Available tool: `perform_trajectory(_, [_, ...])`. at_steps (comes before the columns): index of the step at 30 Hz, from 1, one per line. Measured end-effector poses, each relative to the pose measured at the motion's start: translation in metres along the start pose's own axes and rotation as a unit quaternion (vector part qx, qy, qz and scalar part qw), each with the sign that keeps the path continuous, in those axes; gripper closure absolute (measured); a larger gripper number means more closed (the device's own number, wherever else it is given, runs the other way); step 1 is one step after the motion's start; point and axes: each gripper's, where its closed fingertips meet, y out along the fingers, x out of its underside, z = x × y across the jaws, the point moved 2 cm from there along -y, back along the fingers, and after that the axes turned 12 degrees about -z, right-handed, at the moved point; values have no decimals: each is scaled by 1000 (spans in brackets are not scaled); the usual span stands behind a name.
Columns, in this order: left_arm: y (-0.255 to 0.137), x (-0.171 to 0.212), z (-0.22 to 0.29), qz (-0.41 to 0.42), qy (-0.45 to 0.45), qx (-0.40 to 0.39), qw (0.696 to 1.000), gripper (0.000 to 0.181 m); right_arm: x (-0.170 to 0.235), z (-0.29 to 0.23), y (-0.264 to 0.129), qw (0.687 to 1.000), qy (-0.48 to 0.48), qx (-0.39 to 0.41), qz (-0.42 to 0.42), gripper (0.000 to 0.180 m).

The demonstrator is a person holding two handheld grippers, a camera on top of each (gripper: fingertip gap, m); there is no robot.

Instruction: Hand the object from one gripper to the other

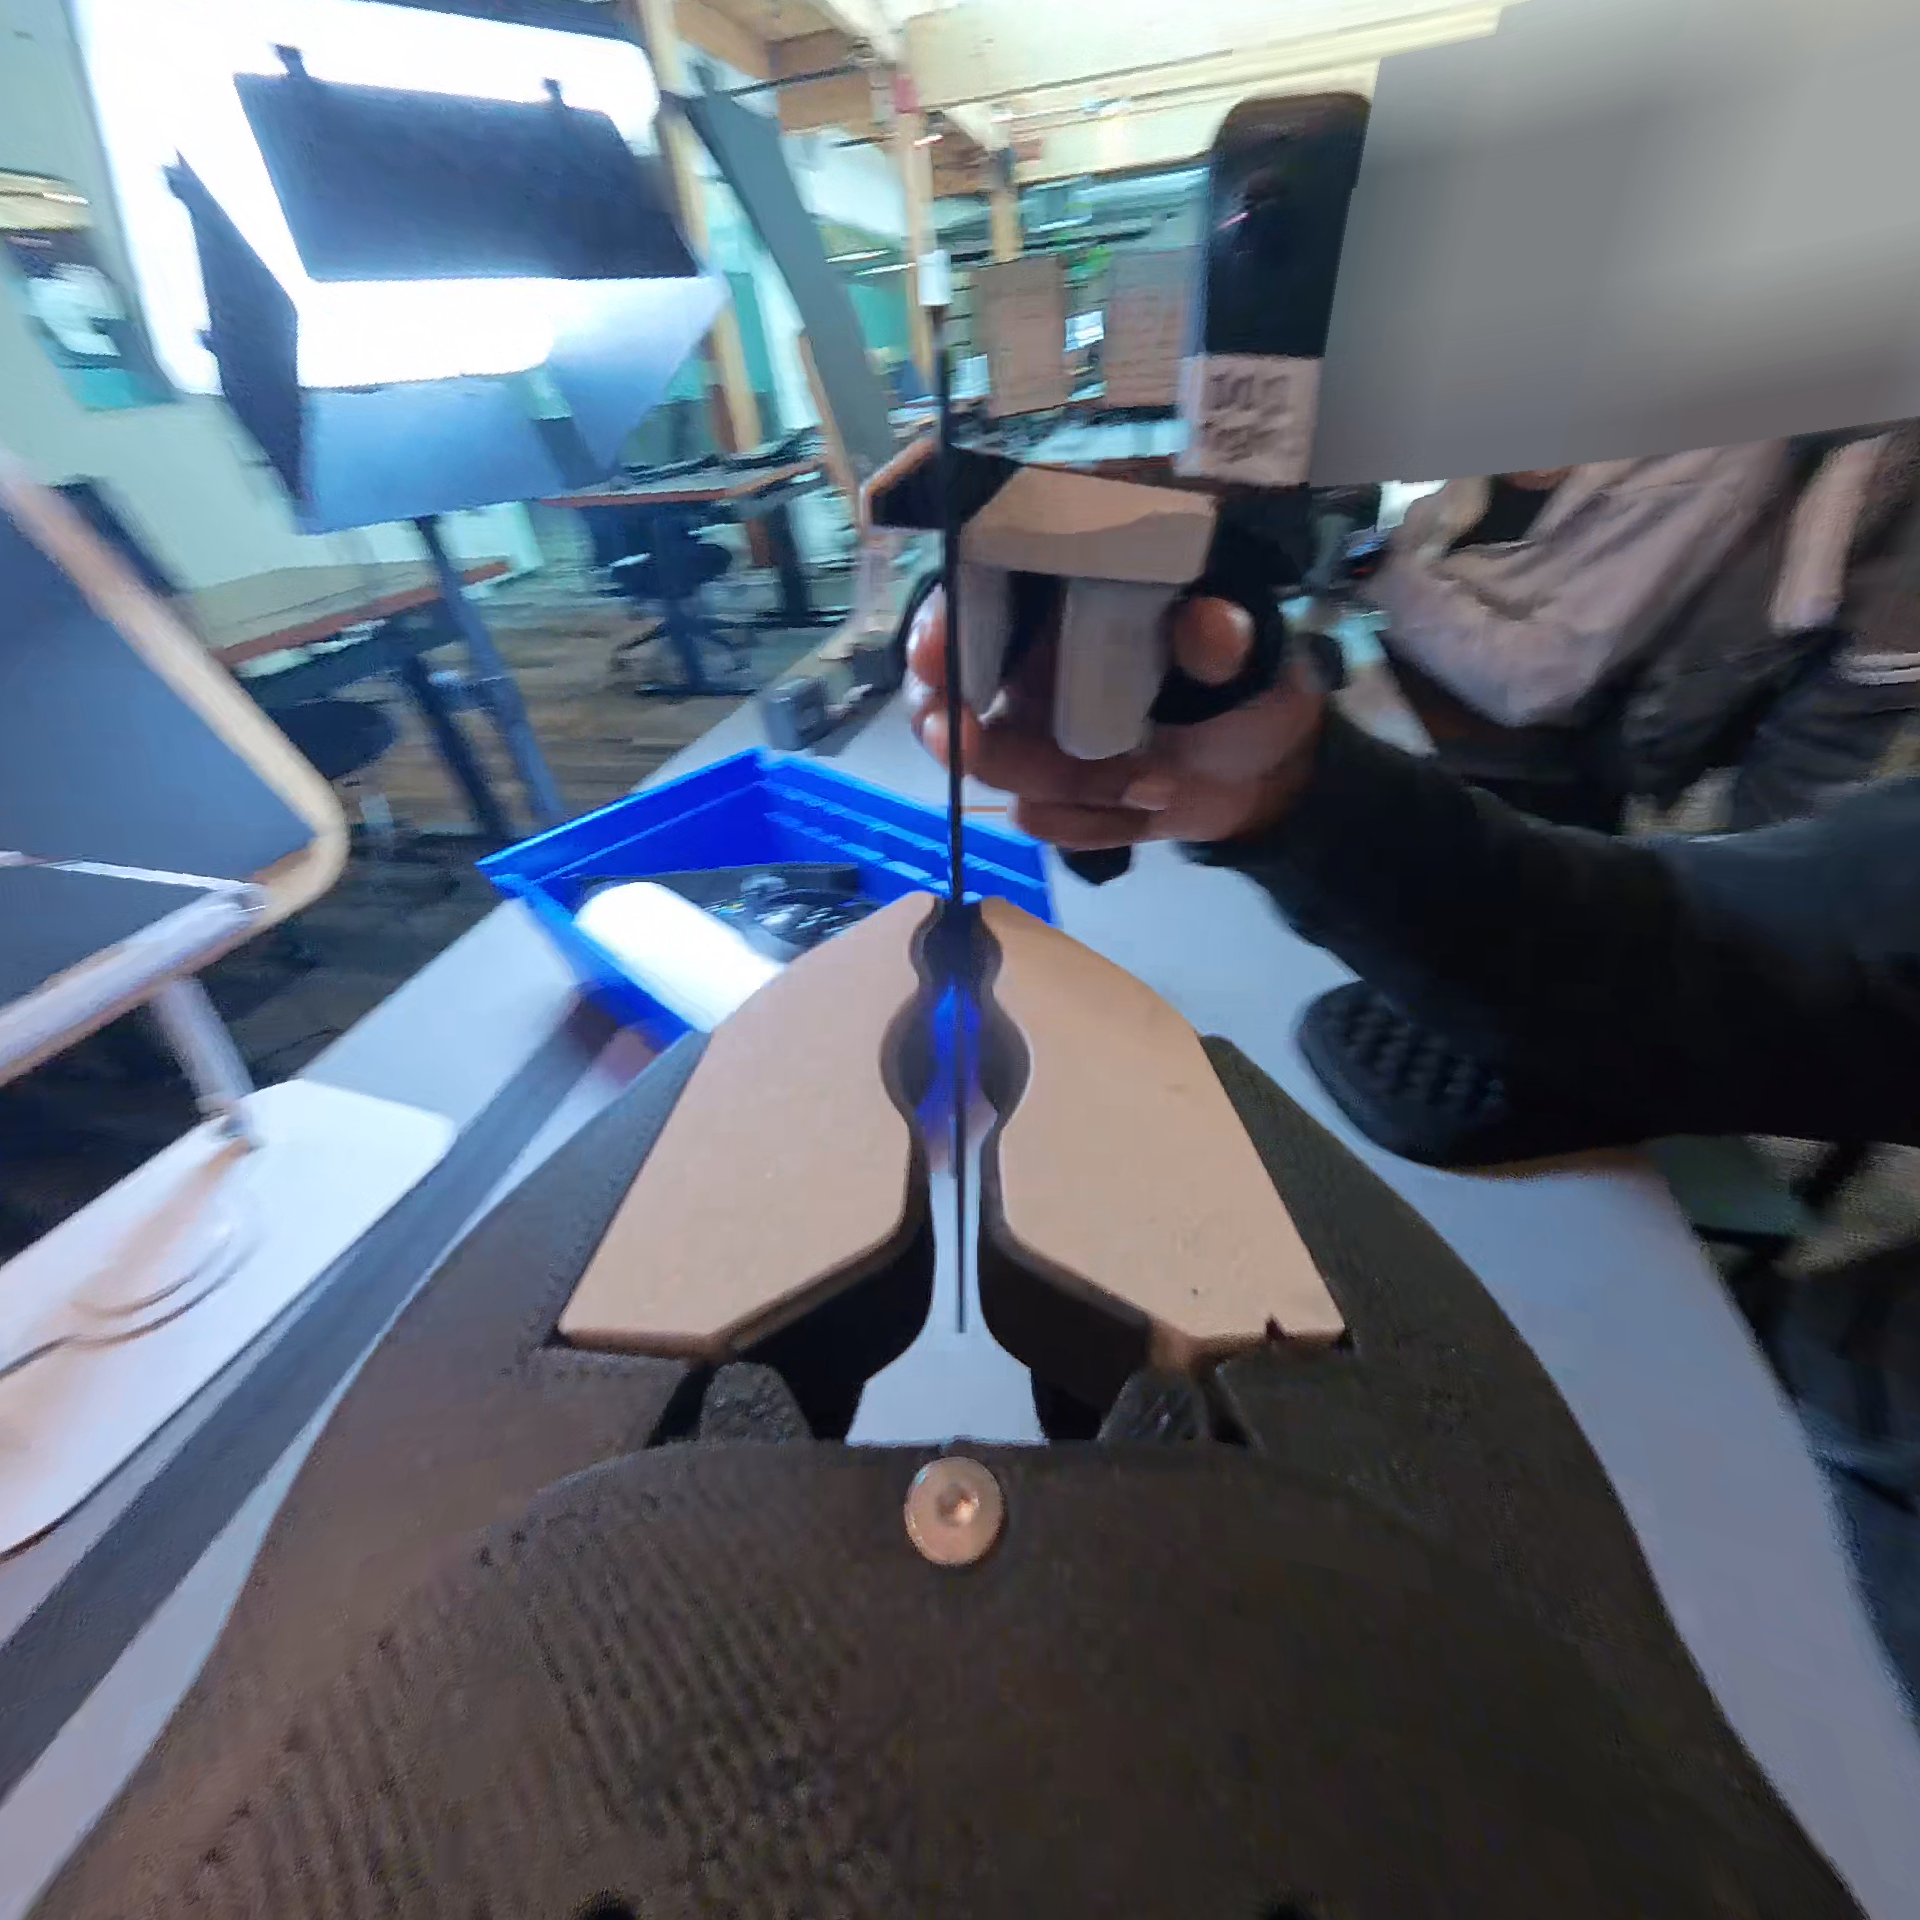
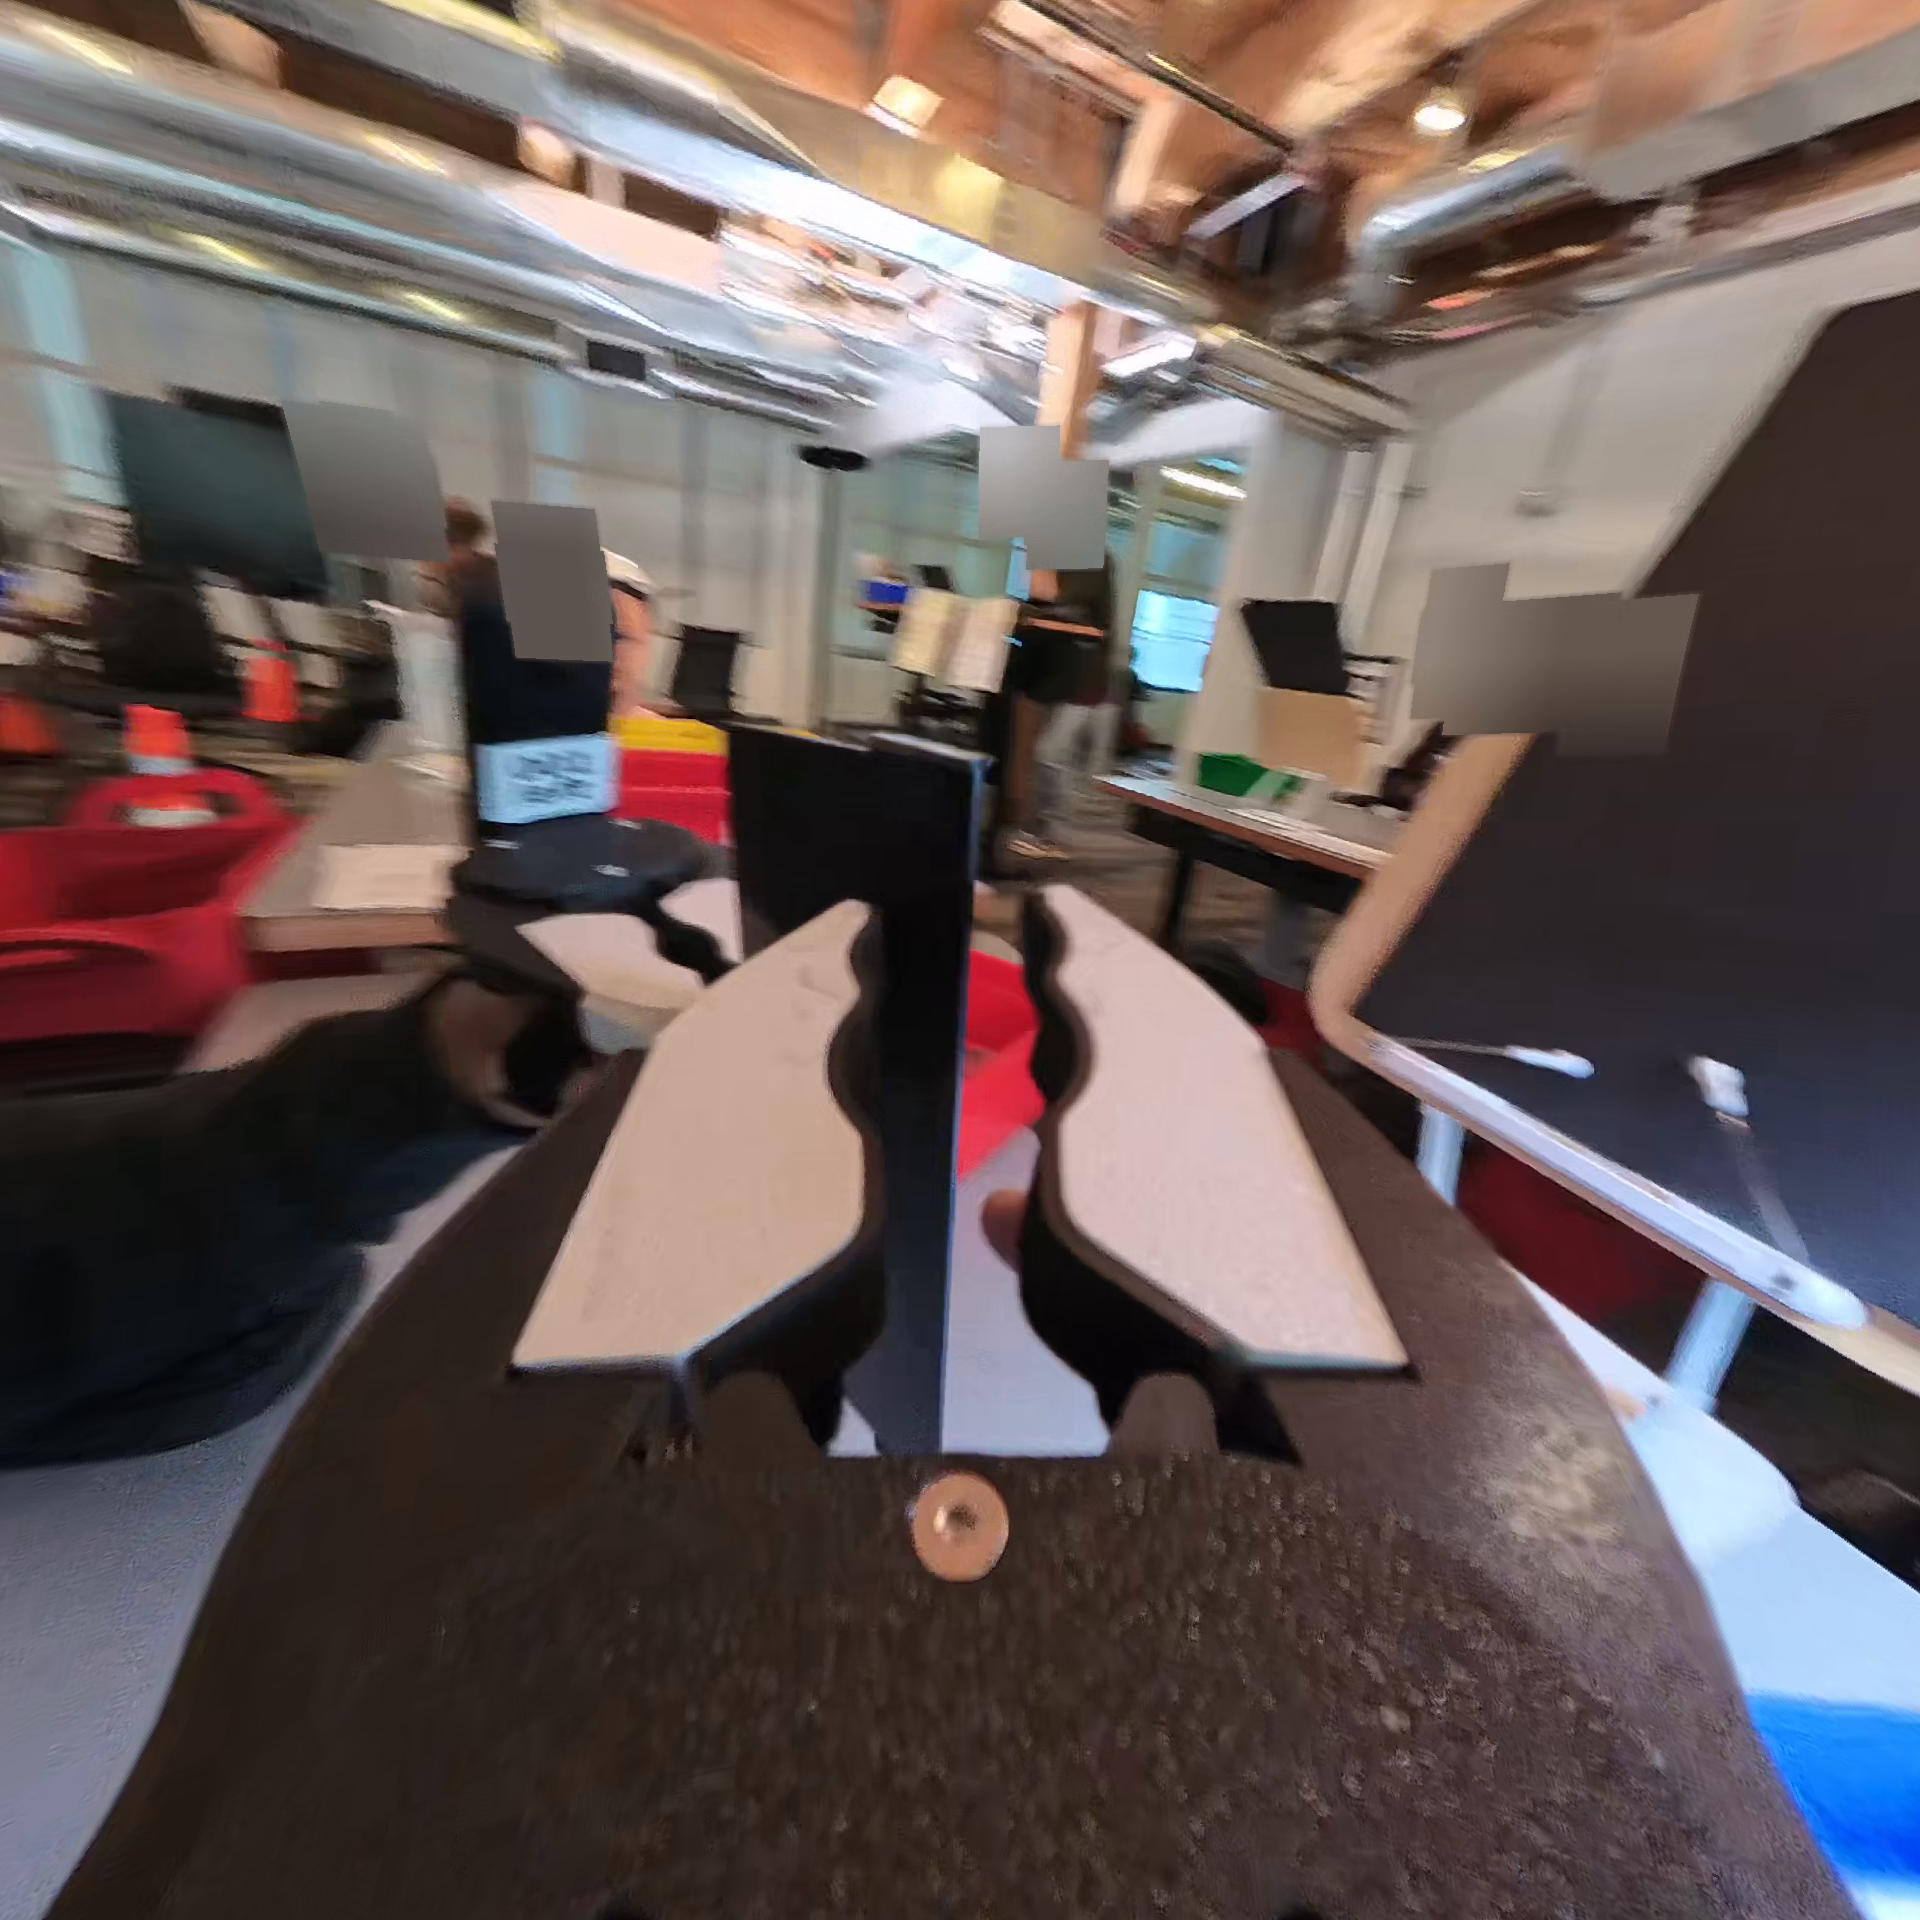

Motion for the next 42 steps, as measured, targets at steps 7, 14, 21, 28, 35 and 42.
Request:
perform_trajectory(7, [15, 13, -26, -67, 50, -235, 968, 179, 16, 1, 26, 990, 1, 113, -79, 91])
perform_trajectory(14, [36, 16, -9, -86, 98, -277, 952, 179, 28, 16, 22, 991, 62, 66, -96, 89])
perform_trajectory(21, [49, 23, 30, -110, 110, -76, 985, 151, 34, 3, 13, 990, 41, -59, -117, 91])
perform_trajectory(28, [22, 7, 34, -7, -53, 139, 989, 108, 41, -35, 13, 971, 32, -213, -105, 90])
perform_trajectory(35, [26, 14, 39, -12, -45, 163, 985, 98, 43, -58, 16, 952, 43, -289, -86, 91])
perform_trajectory(42, [30, 19, 38, -22, -36, 151, 988, 97, 50, -59, 16, 954, 16, -285, -95, 91])
